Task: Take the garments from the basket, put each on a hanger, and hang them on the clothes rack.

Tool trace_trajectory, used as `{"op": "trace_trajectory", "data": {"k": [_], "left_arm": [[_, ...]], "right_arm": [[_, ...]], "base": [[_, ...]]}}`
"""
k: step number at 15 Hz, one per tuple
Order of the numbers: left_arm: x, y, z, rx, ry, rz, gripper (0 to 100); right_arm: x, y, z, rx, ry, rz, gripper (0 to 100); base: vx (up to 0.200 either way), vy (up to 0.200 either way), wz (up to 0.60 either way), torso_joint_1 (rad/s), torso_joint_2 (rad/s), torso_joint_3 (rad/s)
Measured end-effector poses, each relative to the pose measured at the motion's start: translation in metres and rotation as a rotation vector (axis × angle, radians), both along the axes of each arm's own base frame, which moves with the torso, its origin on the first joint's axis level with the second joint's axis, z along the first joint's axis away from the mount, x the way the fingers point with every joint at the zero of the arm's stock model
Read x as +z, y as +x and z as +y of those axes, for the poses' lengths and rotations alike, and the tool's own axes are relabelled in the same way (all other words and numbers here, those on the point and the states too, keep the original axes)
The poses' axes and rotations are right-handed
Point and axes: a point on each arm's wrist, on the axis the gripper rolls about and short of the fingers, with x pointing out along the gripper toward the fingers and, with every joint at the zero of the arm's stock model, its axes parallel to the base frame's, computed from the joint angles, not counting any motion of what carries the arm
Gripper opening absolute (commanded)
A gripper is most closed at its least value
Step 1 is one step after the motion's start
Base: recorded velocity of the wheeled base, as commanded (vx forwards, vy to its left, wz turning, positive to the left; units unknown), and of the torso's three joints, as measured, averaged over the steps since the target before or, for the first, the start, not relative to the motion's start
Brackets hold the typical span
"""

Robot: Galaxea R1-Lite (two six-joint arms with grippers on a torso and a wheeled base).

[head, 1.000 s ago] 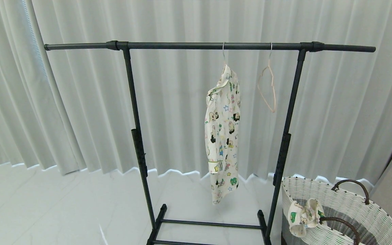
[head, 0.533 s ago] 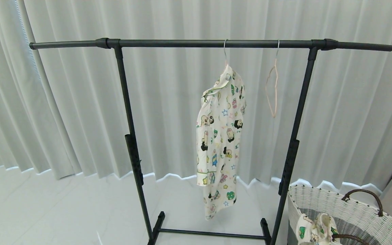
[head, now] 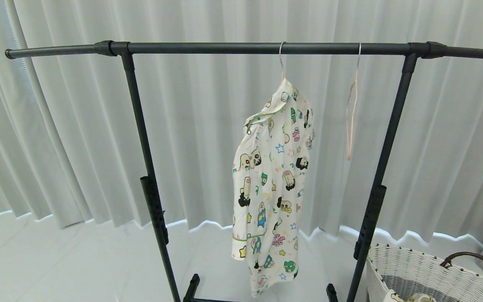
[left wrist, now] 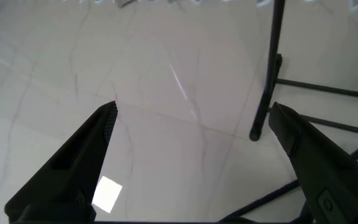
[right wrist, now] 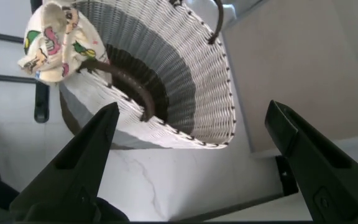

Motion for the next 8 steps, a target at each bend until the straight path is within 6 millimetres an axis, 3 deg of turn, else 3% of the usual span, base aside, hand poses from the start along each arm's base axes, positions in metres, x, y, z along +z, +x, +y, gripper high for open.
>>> {"op": "trace_trajectory", "data": {"k": [5, 8], "left_arm": [[0.001, -0.006, -0.007, -0.241, -0.231, -0.083, 100], [-0.001, -0.01, -0.008, -0.301, -0.288, -0.098, 100]], "right_arm": [[-0.002, 0.005, 0.004, 0.168, 0.084, 0.062, 100], [0.007, 0.023, 0.004, 0.245, 0.114, 0.121, 100]], "base": [[0.0, 0.0, 0.0, 0.0, 0.0, 0.0], [0.0, 0.0, 0.0, 0.0, 0.0, 0.0]]}}
